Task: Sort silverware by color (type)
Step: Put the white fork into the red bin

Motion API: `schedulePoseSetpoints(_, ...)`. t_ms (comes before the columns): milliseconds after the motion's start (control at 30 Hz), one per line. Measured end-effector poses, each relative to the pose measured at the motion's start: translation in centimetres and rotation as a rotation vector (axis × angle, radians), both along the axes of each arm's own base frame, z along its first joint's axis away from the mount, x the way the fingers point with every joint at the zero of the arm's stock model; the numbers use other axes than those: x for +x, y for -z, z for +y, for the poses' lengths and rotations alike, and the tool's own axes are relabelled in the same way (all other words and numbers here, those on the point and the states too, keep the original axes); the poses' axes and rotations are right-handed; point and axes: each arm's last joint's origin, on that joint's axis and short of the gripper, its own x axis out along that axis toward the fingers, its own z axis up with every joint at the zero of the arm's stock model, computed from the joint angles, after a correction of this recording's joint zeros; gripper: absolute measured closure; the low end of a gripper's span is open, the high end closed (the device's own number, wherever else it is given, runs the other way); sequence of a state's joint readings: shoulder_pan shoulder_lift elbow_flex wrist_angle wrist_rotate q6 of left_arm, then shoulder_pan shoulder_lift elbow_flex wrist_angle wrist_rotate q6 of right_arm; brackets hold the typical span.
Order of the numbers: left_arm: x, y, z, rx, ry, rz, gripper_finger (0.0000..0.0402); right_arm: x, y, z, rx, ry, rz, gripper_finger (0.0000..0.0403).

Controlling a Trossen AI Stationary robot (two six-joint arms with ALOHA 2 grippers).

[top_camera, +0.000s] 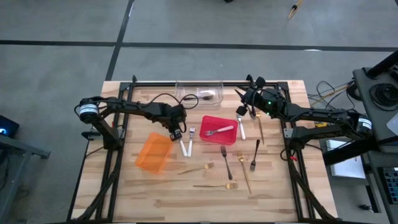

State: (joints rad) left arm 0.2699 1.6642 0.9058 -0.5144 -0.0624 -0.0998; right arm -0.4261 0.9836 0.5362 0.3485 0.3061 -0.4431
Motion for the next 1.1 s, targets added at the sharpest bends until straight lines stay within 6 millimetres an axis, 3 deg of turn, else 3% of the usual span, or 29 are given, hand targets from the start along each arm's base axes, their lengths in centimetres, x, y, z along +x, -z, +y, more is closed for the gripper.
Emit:
schedulePoseSetpoints(233, 0.2, -0.6, 0.0, -0.008, -0.003, 0.027, 0.0399, 0.0, 0.0, 0.0, -0.001, 0.0, 0.002, 0.0335)
schedulePoseSetpoints(1100, 1.9, -6.8, 0.6, 0.027, 0.046, 0.094, 0.0401, 0.0, 0.0, 0.0, -0.002, 0.0, 0.002, 0.0335)
